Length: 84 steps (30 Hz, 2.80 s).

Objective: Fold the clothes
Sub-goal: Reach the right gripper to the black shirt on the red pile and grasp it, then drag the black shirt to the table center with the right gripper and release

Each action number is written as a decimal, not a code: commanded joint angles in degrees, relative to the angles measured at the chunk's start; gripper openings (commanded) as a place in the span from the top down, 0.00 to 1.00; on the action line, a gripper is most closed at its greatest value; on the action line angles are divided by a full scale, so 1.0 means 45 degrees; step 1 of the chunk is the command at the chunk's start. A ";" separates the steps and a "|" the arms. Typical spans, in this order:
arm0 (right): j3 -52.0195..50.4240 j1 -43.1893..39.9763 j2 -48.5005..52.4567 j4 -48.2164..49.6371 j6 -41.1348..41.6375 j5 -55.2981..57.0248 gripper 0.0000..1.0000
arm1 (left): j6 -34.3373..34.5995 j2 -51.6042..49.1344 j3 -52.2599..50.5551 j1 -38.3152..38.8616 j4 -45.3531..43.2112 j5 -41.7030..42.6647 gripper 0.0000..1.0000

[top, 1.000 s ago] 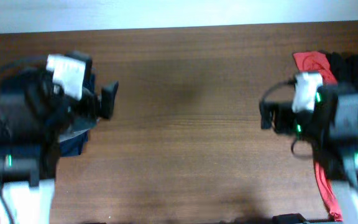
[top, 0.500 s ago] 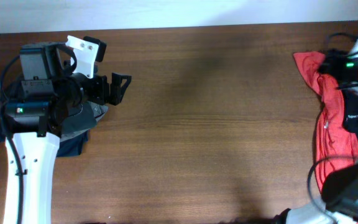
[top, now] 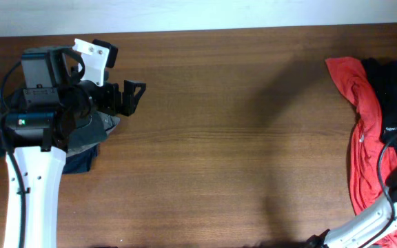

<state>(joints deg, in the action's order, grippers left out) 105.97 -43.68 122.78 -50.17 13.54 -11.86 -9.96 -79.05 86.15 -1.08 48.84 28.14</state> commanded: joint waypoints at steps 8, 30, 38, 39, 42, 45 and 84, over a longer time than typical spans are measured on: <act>0.0233 0.0452 0.1787 0.1355 0.0102 -0.0899 0.21 | 0.0160 0.0005 0.0330 0.0044 -0.0029 0.0223 0.01; 0.0816 0.0947 -0.3604 0.1384 0.0063 -0.3143 0.96 | 0.0160 0.0005 0.0330 0.0044 -0.0330 0.0228 0.01; 0.0816 0.4663 -0.6635 -0.0253 -0.0005 -0.3653 0.96 | 0.0165 0.0199 0.1117 -0.0384 -0.0364 0.0223 0.05; 0.0816 0.5265 -0.6713 -0.0544 -0.0044 -0.3643 0.96 | 0.0160 0.0282 0.1302 -0.0559 -0.0364 0.0219 0.05; 0.0811 0.7164 -0.6683 -0.1443 -0.0204 -0.3594 0.96 | 0.0165 0.0593 0.1841 -0.1287 -0.0330 0.0223 0.05; 0.0811 0.8864 -0.6630 -0.1962 -0.1039 -0.3546 0.96 | 0.0165 0.0860 0.2050 -0.1783 -0.0058 0.0228 0.05; 0.1239 1.4105 -0.6528 -0.3186 -0.1996 -0.1413 0.64 | -0.0520 0.1069 0.2059 -0.2035 0.3036 0.0078 0.01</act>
<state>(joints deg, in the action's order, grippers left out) 110.80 15.14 88.40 -65.01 4.23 -12.93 -11.33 -74.04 94.41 -10.11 62.04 28.32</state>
